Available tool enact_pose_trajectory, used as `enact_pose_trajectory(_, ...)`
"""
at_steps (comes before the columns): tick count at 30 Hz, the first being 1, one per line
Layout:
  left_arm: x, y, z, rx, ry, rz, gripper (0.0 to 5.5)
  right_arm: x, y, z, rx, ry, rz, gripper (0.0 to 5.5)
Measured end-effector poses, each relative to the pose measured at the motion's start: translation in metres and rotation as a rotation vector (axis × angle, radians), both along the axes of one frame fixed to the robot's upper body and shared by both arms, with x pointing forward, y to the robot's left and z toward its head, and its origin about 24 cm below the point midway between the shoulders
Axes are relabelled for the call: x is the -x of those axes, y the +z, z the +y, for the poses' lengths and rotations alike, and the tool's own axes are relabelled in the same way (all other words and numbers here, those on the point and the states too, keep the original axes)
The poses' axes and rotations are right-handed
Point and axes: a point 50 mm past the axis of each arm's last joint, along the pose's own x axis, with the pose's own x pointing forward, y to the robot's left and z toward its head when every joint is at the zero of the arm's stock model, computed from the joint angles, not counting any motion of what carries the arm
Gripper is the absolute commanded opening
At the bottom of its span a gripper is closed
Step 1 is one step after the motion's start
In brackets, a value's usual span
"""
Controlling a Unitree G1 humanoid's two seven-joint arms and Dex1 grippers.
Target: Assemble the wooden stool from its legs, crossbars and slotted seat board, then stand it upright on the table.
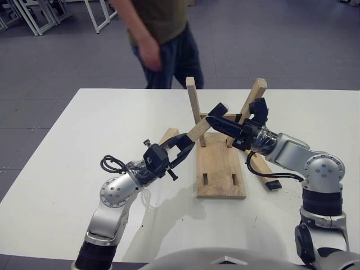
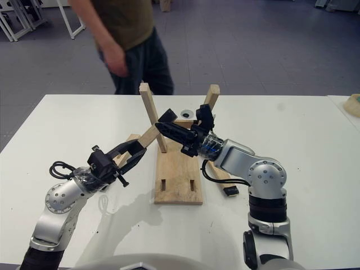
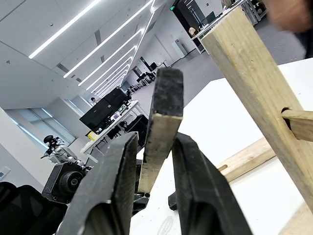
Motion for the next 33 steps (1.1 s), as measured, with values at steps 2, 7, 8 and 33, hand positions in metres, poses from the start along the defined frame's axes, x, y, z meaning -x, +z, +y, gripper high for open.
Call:
enact_pose_trajectory(2, 0.000, 0.000, 0.000, 0.000, 0.003, -0.002, 1.30, -0.001, 0.001, 0.001, -0.008, 0.006, -0.004, 0.50)
enact_pose_trajectory(7, -0.001, 0.002, 0.001, -0.001, 0.006, -0.008, 1.30, -0.001, 0.003, 0.002, -0.007, 0.001, -0.007, 0.50)
enact_pose_trajectory(8, -0.001, 0.002, 0.001, -0.001, 0.006, -0.008, 1.67, -0.001, 0.003, 0.002, -0.007, 0.000, -0.007, 0.50)
enact_pose_trajectory(33, 0.003, -0.050, 0.029, -0.135, 0.152, 0.124, 2.31, -0.004, -0.054, -0.151, 0.410, -0.471, 0.049, 0.39)
